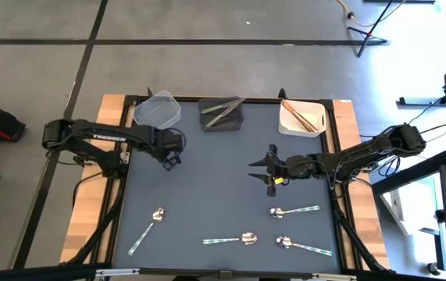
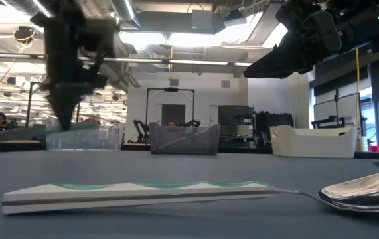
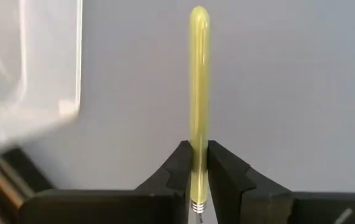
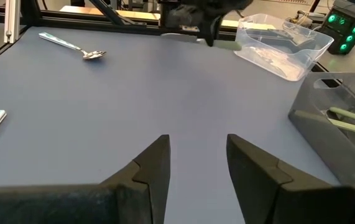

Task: Sort silverware by color (type)
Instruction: Put the green table knife into the black bin

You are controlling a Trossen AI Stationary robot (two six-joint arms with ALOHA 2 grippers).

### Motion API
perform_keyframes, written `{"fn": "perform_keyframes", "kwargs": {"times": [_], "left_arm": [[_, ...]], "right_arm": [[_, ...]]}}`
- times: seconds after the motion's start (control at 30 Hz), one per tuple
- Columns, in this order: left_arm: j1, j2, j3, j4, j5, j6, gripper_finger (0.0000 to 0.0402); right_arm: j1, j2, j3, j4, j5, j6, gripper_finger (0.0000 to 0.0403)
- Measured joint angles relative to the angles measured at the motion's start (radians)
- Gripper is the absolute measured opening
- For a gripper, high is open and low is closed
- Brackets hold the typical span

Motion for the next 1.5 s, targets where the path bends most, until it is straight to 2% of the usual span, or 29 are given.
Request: {"fn": "perform_keyframes", "kwargs": {"times": [0.23, 0.37, 0.47, 1.0, 1.27, 1.5], "left_arm": [[-0.043, -0.001, 0.104, 0.198, -0.096, 0.233, 0.0036], [-0.048, -0.001, 0.107, 0.388, -0.099, 0.451, 0.0036], [-0.044, -0.001, 0.107, 0.512, -0.101, 0.558, 0.0036], [0.063, 0.025, 0.108, 0.968, -0.087, 0.872, 0.0037], [0.128, 0.06, 0.109, 1.192, 0.018, 1.012, 0.0037], [0.219, 0.161, 0.109, 1.388, 0.063, 1.081, 0.0037]], "right_arm": [[0.0, 0.0, 0.0, 0.0, 0.0, 0.0, 0.0144], [0.0, 0.0, 0.0, 0.0, 0.0, 0.0, 0.0144], [0.0, 0.0, 0.0, 0.0, 0.0, 0.0, 0.0144], [0.0, 0.0, 0.0, 0.01, 0.007, 0.005, 0.0144], [0.0, 0.0, 0.0, -0.014, 0.007, 0.082, 0.0144], [0.0, 0.0, 0.0, -0.111, 0.006, 0.141, 0.0144]]}}
